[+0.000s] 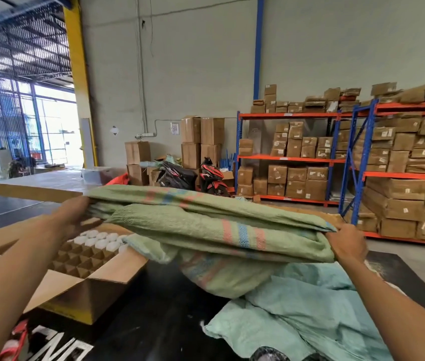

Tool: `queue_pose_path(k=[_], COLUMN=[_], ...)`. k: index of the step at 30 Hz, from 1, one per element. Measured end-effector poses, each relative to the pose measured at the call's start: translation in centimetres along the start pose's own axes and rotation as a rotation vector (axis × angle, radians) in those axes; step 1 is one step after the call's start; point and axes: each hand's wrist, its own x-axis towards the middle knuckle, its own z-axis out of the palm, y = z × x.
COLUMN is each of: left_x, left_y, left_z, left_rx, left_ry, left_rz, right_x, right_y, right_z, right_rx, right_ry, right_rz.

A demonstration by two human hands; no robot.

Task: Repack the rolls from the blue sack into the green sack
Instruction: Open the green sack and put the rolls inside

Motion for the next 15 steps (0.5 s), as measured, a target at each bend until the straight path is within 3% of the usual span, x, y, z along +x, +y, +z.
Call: queue_pose_path(k=[3,6,9,12,15], left_x=[0.9,-0.3,-2.7,-4.3,-3.9], left_y=[0.2,1.4,3.5,4.1,2.8], left_z=[0.4,2.3,2.5,0.2,-0.5], left_rx=[-0.029,-0.138,0.016,0.376,0.336], left_ry=[0.109,-0.038,-0.246,-0.537,-0.597], left_rz=[0.097,0.071,-0.009,-0.070,-0.109], right_x=[0.4,2.3,4.2,8.9,11.5], right_y=[-0.5,-0.9,-1.2,1.4,4.3], right_z=[1.4,2.8,1.7,1.7,2.6], right_rx=[0.169,0.616,0.764,0.759,0.674], right_ry=[-0.121,-0.434,-0.419,-0.275,-0.285], right_rz=[0.196,0.469,0.491,0.450,0.390])
